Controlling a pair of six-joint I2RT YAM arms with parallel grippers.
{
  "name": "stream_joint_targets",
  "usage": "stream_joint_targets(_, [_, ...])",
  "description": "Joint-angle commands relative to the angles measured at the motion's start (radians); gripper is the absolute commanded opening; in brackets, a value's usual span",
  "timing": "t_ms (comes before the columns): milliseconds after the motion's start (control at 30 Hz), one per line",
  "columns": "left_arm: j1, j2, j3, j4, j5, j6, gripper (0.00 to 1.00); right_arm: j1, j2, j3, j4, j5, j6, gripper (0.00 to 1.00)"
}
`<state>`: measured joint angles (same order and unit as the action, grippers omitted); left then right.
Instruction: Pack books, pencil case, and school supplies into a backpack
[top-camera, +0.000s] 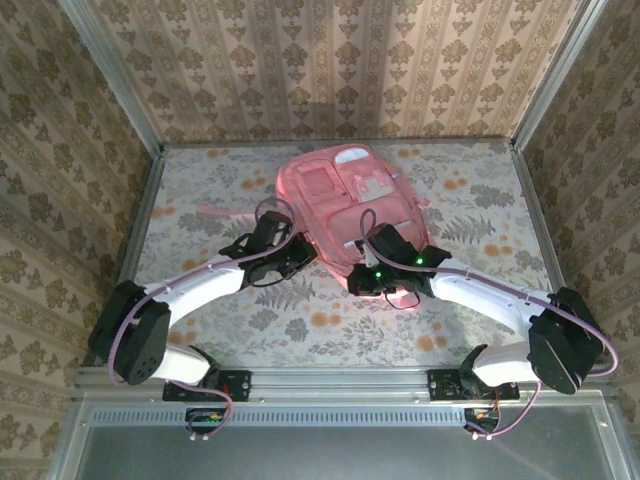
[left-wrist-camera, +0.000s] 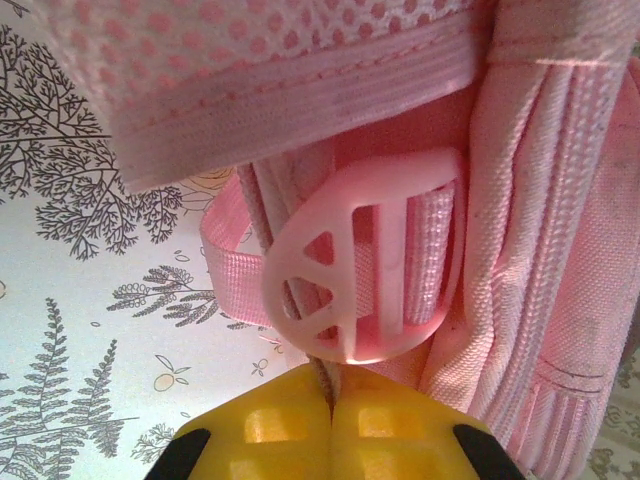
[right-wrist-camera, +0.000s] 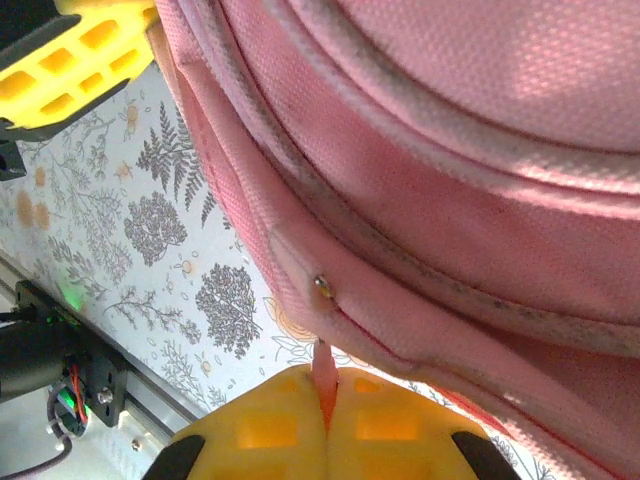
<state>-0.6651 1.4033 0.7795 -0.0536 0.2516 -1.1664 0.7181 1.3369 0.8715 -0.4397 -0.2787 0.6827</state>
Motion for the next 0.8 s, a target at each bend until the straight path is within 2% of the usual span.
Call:
stream_joint_targets(0, [0.045,0.003,0.033,0.014,-0.120,0.004,0.00,0.015,-0.011,0.047,-0.290,0.015,-0.041,0.00])
stream_joint_targets(133, [0.051,-0.010,0.053,0.001,-0.097,-0.022,0.00,0.063,0.022,0.100,-0.386,0.185,-0.083,0.00])
stream_joint_targets(233, [0.069,-0.057,0.070,-0.051,-0.112,-0.019,0.00,0.081,0.016,0.098,-0.418,0.246,-0.074,0.00])
stream_joint_targets(500, [0.140,-0.151,0.065,-0.130,-0.140,-0.013,0.00,0.074,-0.052,0.047,-0.417,0.226,-0.041,0.00])
stream_joint_targets(767, [0.150,-0.156,0.040,-0.142,-0.139,-0.023,0.00,0.062,-0.100,0.005,-0.391,0.211,-0.005,0.00])
